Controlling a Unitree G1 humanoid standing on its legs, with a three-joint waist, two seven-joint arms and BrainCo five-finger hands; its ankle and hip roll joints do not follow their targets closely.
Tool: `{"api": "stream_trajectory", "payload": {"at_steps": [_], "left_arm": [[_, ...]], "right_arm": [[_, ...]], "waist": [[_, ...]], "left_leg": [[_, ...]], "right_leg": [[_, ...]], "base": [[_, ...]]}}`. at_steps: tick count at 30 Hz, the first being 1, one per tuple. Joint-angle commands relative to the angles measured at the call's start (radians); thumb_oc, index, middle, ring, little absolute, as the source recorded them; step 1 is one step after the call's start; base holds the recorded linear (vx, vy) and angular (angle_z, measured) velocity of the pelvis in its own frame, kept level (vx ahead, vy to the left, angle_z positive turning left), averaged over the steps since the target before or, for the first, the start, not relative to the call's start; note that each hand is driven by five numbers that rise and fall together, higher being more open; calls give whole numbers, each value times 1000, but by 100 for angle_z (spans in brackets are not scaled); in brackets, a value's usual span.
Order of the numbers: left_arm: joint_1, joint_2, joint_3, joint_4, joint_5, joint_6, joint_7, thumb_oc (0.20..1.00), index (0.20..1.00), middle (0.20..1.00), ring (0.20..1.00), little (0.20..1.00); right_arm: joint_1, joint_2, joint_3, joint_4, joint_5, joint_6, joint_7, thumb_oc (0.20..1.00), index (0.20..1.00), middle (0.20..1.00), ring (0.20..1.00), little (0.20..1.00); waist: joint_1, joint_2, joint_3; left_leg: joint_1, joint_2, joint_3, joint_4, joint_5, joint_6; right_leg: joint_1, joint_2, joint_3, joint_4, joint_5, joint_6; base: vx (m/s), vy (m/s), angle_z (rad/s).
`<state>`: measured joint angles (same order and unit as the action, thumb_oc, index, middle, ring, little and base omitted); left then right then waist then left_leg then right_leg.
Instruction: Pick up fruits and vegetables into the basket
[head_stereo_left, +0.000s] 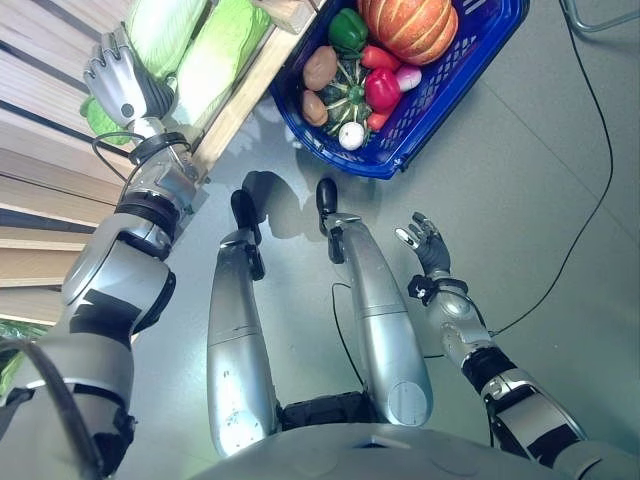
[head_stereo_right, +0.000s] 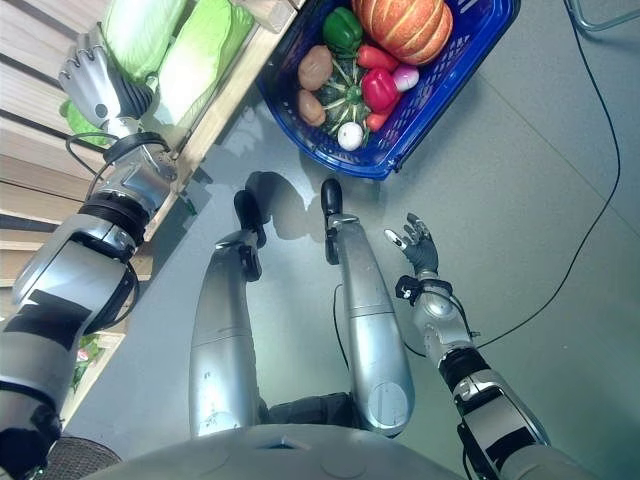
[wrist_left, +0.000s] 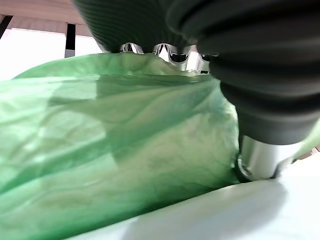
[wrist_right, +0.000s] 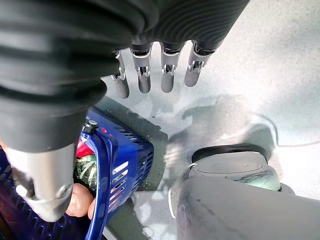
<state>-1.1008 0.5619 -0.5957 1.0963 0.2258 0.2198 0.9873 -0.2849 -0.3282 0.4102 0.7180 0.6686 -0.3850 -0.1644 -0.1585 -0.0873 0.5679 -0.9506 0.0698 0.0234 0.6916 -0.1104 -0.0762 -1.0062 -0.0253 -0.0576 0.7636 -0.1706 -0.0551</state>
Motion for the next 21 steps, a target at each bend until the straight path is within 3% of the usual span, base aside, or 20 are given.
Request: {"api": "stream_trajectory", "payload": {"at_steps": [1,7,12,20,21], "left_arm": [[7,16,42,19,17,-39,53,200,200,200,200,200],[45,56,106,-75,71,-109,146,200,200,200,200,200],[181,94,208,-218,169,-174,217,200,200,200,200,200],[415,119,319,-460,240,-229,215,200,200,200,200,200],[473,124,326,-516,249,-242,192,200,200,200,200,200]], "right_arm": [[97,0,18,-79,20,-48,-5,1000,1000,1000,1000,1000],[129,3,-2,-100,10,-70,2,1000,1000,1000,1000,1000],[162,16,-21,-198,-2,-83,-13,1000,1000,1000,1000,1000],[173,33,-71,-333,-28,-88,15,1000,1000,1000,1000,1000],[182,36,-80,-360,-24,-92,26,1000,1000,1000,1000,1000]], "waist": [[-6,-4,-48],[8,2,-48],[42,15,-48],[89,46,-48],[98,53,-72]], "left_leg": [[23,-47,96,-85,18,74],[114,-56,85,-129,22,71],[262,-69,55,-222,50,57],[514,-86,-9,-404,109,43],[551,-88,-20,-437,116,42]], "right_leg": [[68,31,-10,-115,85,65],[158,33,-10,-157,79,71],[332,20,-16,-271,88,73],[613,18,-24,-471,114,64],[654,14,-31,-506,119,63]], "base": [[33,-13,1],[37,-10,1],[38,-40,5],[39,-11,10],[63,-9,6]]}}
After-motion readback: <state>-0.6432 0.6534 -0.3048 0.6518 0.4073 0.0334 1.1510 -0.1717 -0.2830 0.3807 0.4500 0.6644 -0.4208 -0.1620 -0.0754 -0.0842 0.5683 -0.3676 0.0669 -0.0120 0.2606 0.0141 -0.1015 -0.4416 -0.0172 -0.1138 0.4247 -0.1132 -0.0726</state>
